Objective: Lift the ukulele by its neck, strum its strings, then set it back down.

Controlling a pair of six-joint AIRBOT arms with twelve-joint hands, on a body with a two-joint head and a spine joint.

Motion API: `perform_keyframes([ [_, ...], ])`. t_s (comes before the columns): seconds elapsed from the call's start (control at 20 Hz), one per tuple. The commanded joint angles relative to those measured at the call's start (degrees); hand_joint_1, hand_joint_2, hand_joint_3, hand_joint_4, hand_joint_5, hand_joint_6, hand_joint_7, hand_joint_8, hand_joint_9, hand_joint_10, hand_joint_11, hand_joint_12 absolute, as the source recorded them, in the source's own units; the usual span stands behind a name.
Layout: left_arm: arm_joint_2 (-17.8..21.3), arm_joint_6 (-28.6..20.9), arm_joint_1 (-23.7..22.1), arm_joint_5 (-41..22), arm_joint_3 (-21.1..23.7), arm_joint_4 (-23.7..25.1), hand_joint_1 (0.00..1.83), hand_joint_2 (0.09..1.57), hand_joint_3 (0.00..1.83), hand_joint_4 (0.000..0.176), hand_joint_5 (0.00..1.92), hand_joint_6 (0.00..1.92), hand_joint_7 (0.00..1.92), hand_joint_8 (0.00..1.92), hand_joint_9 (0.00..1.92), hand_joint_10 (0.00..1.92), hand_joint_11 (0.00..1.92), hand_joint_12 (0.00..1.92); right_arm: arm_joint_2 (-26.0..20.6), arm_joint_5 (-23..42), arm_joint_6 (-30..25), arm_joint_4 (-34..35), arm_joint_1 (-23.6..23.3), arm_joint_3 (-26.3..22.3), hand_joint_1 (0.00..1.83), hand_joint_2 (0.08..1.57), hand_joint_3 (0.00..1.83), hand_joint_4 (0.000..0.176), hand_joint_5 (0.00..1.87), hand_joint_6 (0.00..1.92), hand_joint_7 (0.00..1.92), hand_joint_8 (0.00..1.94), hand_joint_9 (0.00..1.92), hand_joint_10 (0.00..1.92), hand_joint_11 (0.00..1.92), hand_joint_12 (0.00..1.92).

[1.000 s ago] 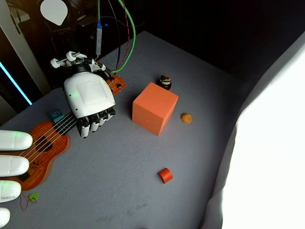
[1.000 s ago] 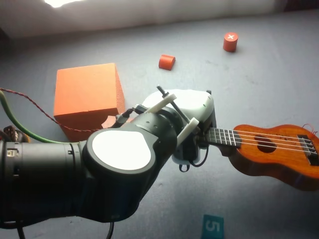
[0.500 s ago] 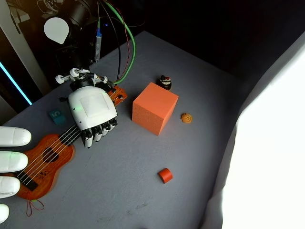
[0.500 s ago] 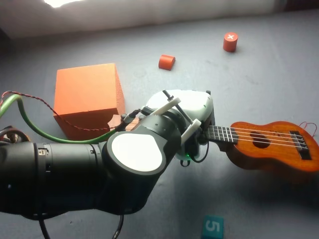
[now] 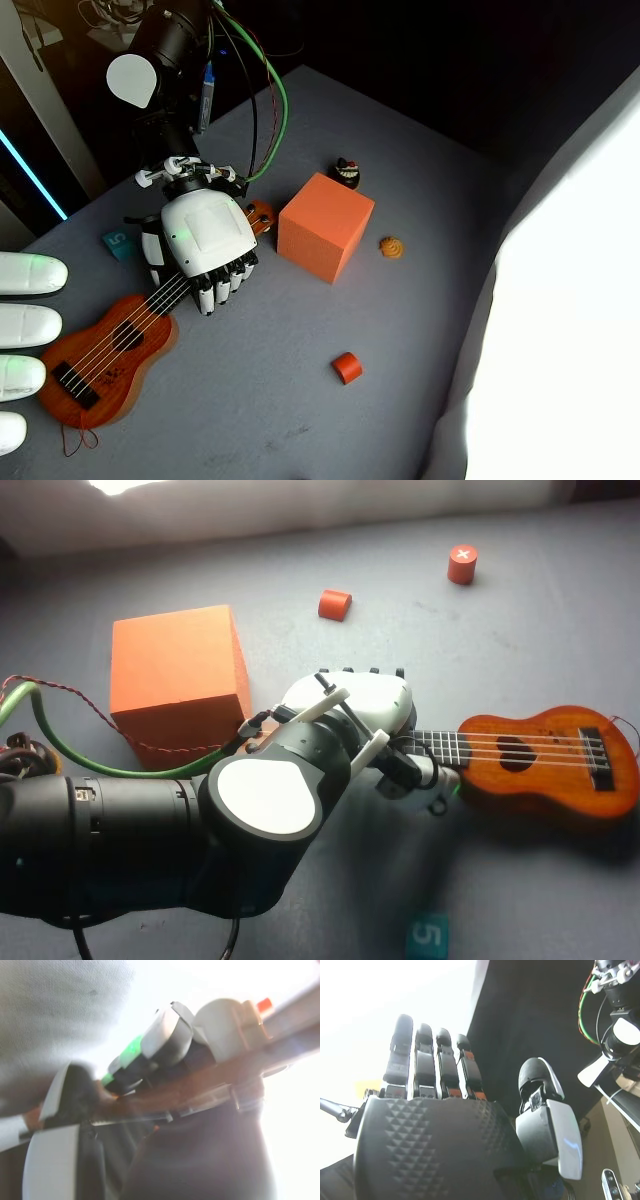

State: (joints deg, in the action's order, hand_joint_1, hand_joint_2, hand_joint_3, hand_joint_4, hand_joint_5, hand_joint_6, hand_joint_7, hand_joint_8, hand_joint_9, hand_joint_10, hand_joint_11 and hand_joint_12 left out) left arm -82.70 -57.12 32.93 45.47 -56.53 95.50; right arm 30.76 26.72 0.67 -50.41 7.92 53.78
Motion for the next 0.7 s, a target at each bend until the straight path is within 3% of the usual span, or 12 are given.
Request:
perform_keyframes([
  [0.0,0.13,-0.24,-0.37,1.63,0.06,3.62,0.26,1.14,0.0,0.0,0.53,1.43,0.62,1.76,0.68,1.89,0.64,1.92,-0.47,4.28,-0.07,2.58,-0.42,-0.08,0.0,1.3,0.0,0.0,0.15,0.01,0.13,0.0,0.08,0.14,0.0,0.59],
  [0.1,0.15,-0.24,-0.27,1.64,0.05,3.27,0.26,1.11,0.0,0.0,0.37,1.01,0.42,1.43,0.44,1.7,0.37,1.9,-0.49,4.35,-0.07,2.58,-0.41,-0.12,0.0,1.31,0.0,0.0,0.13,0.0,0.11,0.0,0.07,0.13,0.0,0.52],
  [0.15,0.23,-0.23,-0.19,1.64,0.09,3.27,0.21,1.09,0.0,0.0,0.27,0.73,0.36,1.0,0.33,1.45,0.18,1.81,-0.5,4.36,-0.07,2.58,-0.41,-0.14,0.0,1.31,0.0,0.0,0.12,0.0,0.11,0.0,0.07,0.13,0.0,0.5],
  [0.2,0.32,-0.23,-0.13,1.64,0.13,3.27,0.16,1.07,0.0,0.023,0.2,0.44,0.36,0.53,0.28,1.08,0.07,1.64,-0.5,4.37,-0.07,2.58,-0.41,-0.15,0.0,1.3,0.0,0.0,0.14,0.01,0.12,0.0,0.08,0.13,0.0,0.55],
  [0.25,0.54,-0.22,-0.05,1.64,0.2,3.35,0.1,1.06,0.0,0.038,0.16,0.25,0.37,0.24,0.3,0.78,0.02,1.51,-0.51,4.37,-0.07,2.58,-0.39,-0.16,0.0,1.3,0.0,0.0,0.14,0.01,0.12,0.0,0.09,0.13,0.0,0.59],
  [0.3,0.8,-0.22,0.01,1.64,0.27,3.46,0.07,1.06,0.0,0.063,0.1,0.1,0.25,0.06,0.21,0.48,0.0,1.31,-0.52,4.37,-0.07,2.58,-0.39,-0.18,0.0,1.3,0.0,0.0,0.14,0.01,0.1,0.0,0.08,0.13,0.0,0.6],
  [0.35,1.22,-0.22,0.06,1.64,0.38,3.8,0.09,1.02,0.0,0.1,0.02,0.01,0.06,0.0,0.05,0.05,0.0,0.7,-0.53,4.38,-0.07,2.58,-0.38,-0.19,0.0,1.3,0.0,0.0,0.13,0.0,0.11,0.0,0.09,0.14,0.0,0.65],
  [0.4,1.5,-0.11,0.06,1.63,0.45,4.02,0.09,1.02,0.0,0.1,0.02,0.01,0.06,0.0,0.05,0.05,0.0,0.7,-0.53,4.38,-0.08,2.58,-0.37,-0.2,0.0,1.3,0.0,0.0,0.13,0.0,0.11,0.0,0.09,0.14,0.0,0.65],
  [0.45,1.97,0.03,0.06,1.61,0.58,4.4,0.12,1.01,0.0,0.111,0.0,0.0,0.01,0.0,0.01,0.01,0.0,0.22,-0.54,4.38,-0.08,2.58,-0.35,-0.2,0.0,1.31,0.0,0.0,0.13,0.0,0.12,0.0,0.08,0.13,0.0,0.52],
  [0.5,2.42,0.03,0.03,1.54,0.71,4.92,0.15,1.0,0.0,0.119,0.0,0.0,0.0,0.0,0.0,0.0,0.0,0.04,-0.55,4.38,-0.08,2.58,-0.34,-0.21,0.0,1.32,0.0,0.0,0.13,0.0,0.12,0.0,0.06,0.13,0.0,0.37],
  [0.55,2.91,0.12,-0.11,1.46,0.91,5.55,0.14,0.99,0.0,0.132,0.0,0.0,0.0,0.0,0.0,0.0,0.0,0.0,-0.56,4.39,-0.08,2.58,-0.33,-0.21,0.0,1.32,0.0,0.0,0.12,0.0,0.11,0.0,0.07,0.13,0.0,0.33],
  [0.65,4.01,1.82,-1.02,0.5,1.38,6.22,0.12,0.99,0.0,0.131,0.0,0.0,0.0,0.0,0.0,0.0,0.0,0.0,-0.57,4.43,-0.08,2.58,-0.31,-0.21,0.0,1.32,0.0,0.0,0.13,0.0,0.11,0.0,0.06,0.13,0.0,0.41],
])
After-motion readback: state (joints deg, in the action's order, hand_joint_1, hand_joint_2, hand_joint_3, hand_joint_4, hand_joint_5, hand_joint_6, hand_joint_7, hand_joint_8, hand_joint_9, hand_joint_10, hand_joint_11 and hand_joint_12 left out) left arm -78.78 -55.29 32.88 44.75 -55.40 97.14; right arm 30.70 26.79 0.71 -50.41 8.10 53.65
